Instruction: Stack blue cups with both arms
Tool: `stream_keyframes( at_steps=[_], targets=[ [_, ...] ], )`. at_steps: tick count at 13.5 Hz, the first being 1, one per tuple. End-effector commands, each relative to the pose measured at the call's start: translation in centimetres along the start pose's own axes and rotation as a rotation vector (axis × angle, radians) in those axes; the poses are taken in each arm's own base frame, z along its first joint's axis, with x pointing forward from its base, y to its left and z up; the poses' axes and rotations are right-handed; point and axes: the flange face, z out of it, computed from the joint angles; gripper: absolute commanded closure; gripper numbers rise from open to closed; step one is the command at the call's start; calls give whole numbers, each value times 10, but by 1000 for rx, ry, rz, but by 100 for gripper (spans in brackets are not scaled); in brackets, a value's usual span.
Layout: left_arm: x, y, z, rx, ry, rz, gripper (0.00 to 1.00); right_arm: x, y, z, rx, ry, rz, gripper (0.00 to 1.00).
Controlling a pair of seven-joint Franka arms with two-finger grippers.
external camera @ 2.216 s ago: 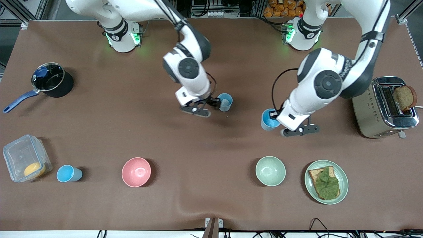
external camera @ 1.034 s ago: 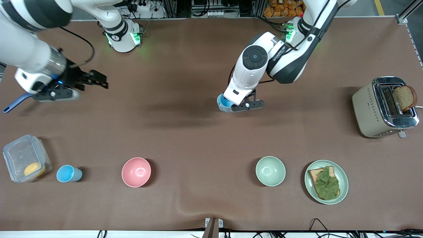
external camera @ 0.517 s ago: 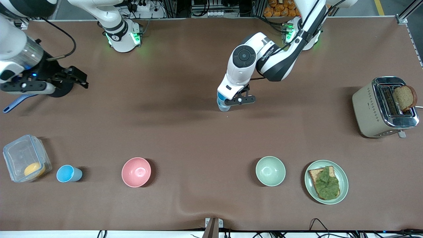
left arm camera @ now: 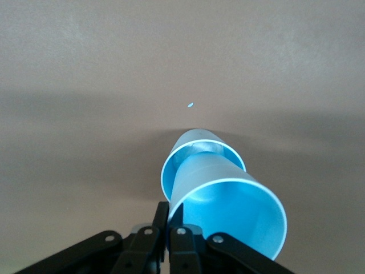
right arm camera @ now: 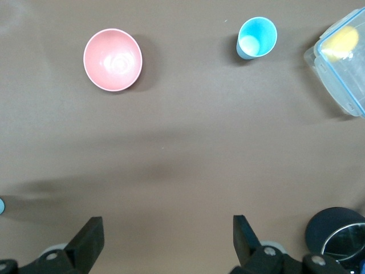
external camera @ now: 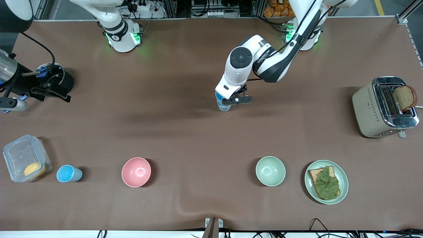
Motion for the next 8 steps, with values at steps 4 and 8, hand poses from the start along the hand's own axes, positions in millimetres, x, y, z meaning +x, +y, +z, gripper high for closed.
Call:
stream_keyframes(
  at_steps=[4,8],
  targets=[
    [24,-16,-57,-46,109,-40,0,1,6,-13,-8,-12,10,0],
    [52,-80,-185,-109,256,-159,0,-2,15,-15,-17,-30,24,0]
  ],
)
